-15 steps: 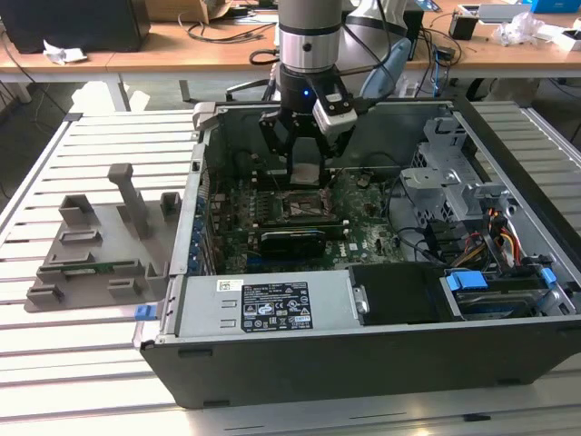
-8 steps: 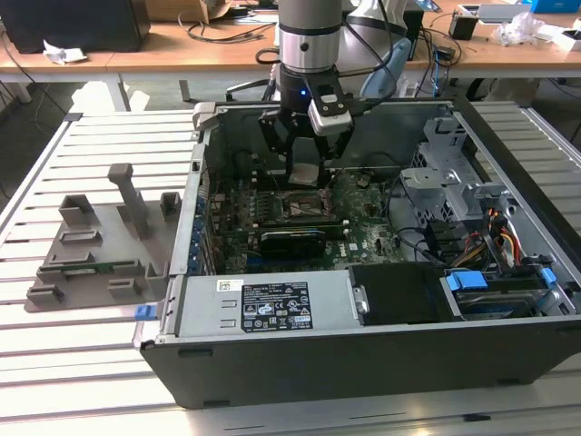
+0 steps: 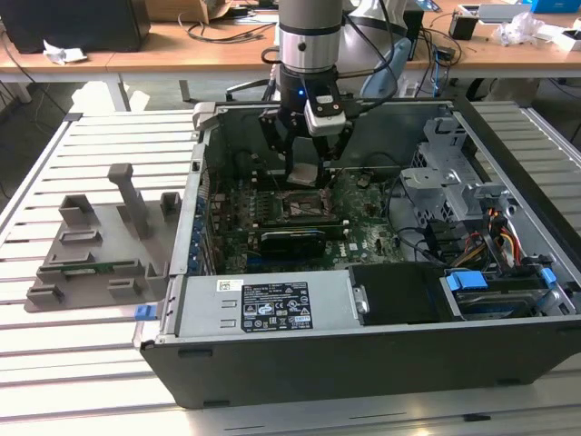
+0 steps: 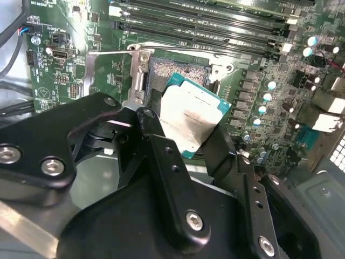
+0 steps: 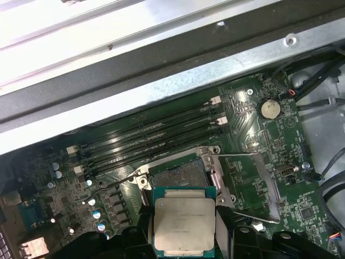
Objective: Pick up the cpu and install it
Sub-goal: 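Place the cpu into insertion slot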
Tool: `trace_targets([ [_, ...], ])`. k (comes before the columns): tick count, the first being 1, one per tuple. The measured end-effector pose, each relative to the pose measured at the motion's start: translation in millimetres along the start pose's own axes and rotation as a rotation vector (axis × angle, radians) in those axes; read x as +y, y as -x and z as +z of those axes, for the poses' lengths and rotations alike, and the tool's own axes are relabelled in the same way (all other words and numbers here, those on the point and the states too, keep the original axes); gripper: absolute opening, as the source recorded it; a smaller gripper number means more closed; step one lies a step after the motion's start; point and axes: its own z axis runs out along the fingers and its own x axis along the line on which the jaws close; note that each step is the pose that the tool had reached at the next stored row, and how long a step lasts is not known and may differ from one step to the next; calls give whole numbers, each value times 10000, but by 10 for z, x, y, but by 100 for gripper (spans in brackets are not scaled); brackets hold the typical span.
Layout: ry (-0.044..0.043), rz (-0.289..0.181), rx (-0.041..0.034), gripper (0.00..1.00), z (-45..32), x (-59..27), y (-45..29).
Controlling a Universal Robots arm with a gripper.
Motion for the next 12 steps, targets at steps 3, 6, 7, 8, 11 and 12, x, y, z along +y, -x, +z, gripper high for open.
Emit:
trace_targets([
  [3, -4, 191, 10, 55, 0, 0, 0],
  [6, -9, 384, 21, 55, 0, 0, 0],
  [7, -12, 478, 26, 55, 0, 0, 0],
  [8, -14, 577, 31, 55, 0, 0, 0],
  [11, -23, 943, 51, 55, 0, 0, 0],
  [12, -25, 1006, 54, 55, 0, 0, 0],
])
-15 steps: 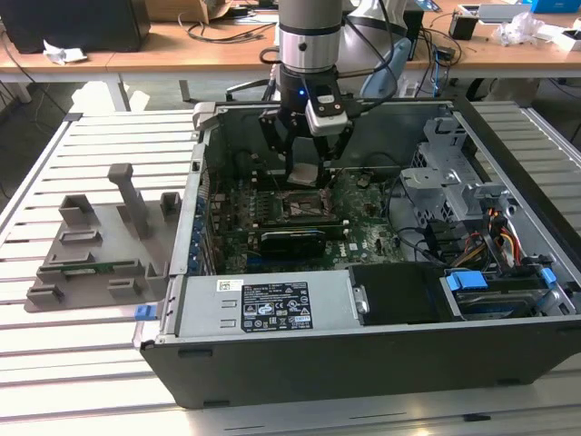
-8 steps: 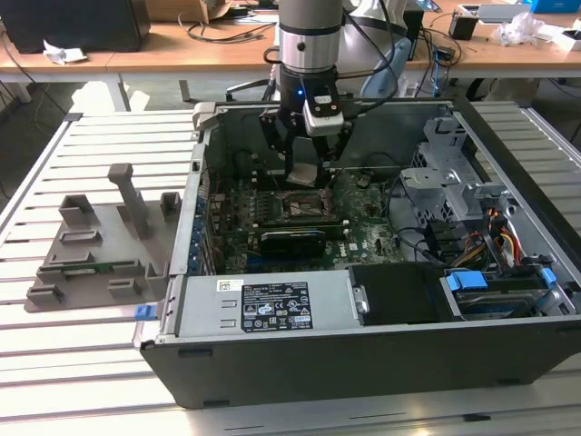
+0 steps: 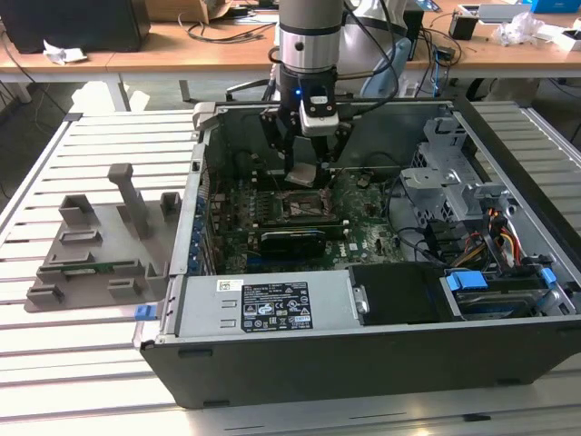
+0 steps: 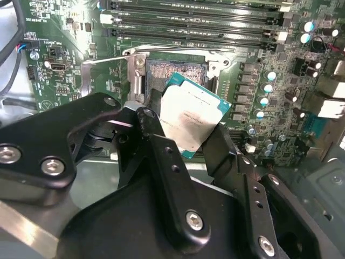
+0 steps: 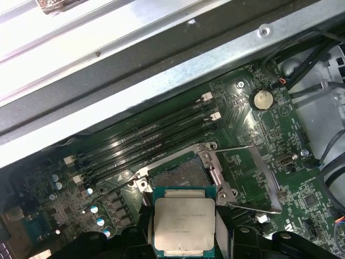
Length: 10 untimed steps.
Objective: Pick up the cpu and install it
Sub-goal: 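Place the cpu into insertion slot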
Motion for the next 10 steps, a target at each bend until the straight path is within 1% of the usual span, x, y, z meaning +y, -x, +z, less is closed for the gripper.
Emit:
trace_targets([
  [8, -14, 569, 31, 55, 0, 0, 0],
  [10, -20, 843, 45, 55, 0, 0, 0],
])
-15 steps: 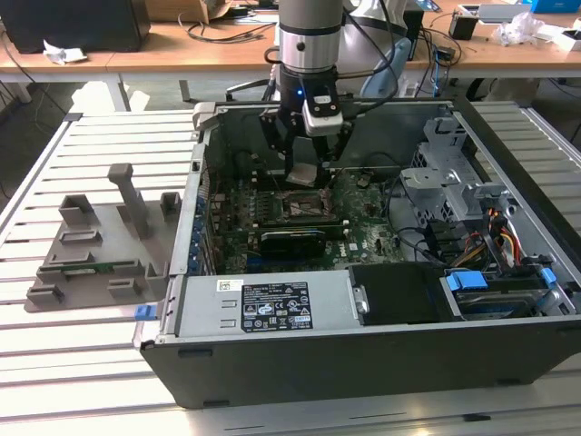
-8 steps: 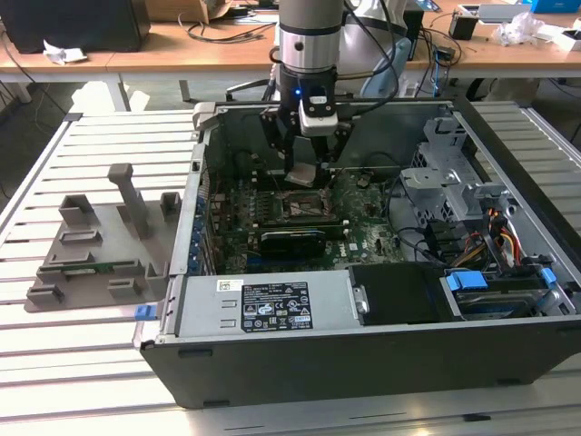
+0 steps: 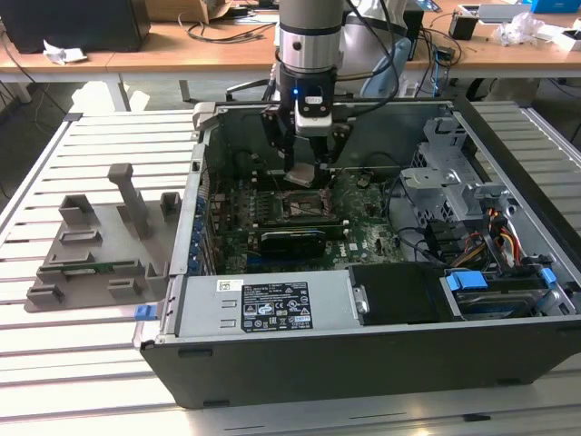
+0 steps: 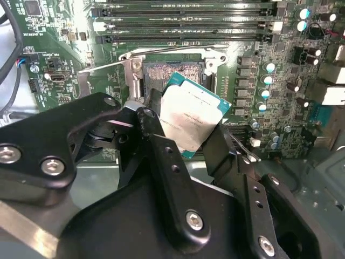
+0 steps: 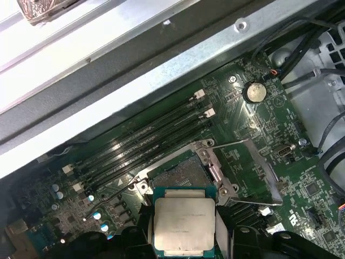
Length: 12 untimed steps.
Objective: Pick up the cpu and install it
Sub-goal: 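Place the cpu into insertion slot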
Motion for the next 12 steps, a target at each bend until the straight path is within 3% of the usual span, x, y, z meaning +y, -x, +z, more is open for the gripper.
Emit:
trace_targets([
  [12, -24, 977, 52, 55, 0, 0, 0],
])
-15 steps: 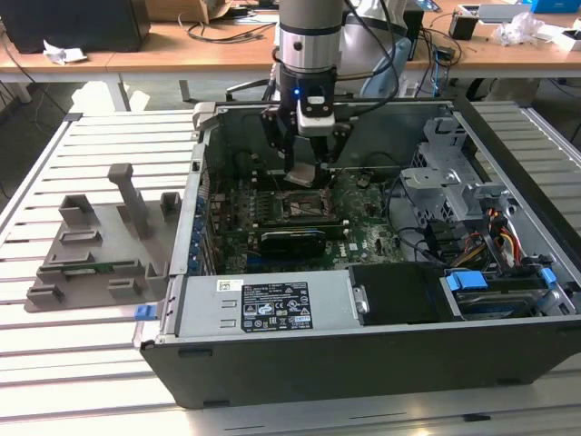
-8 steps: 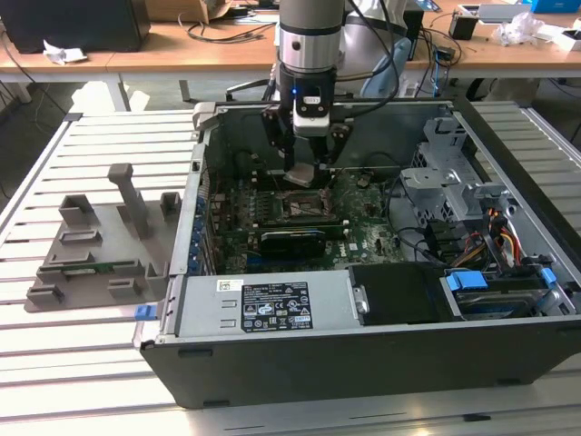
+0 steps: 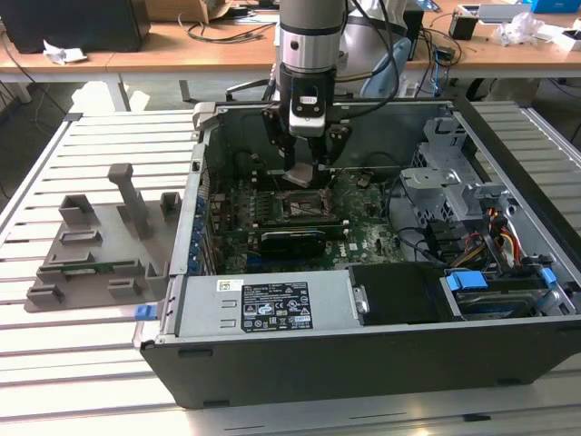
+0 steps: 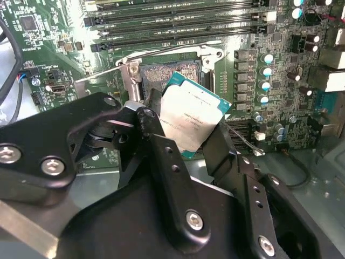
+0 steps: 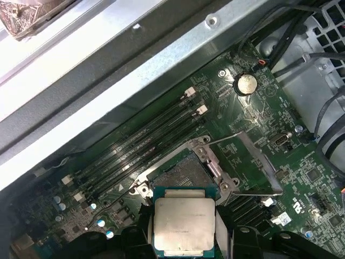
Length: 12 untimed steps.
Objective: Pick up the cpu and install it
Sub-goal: 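Place the cpu into insertion slot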
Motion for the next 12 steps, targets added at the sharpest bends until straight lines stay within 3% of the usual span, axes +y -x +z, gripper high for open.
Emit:
trace_targets([
  [12, -19, 762, 41, 55, 0, 0, 0],
])
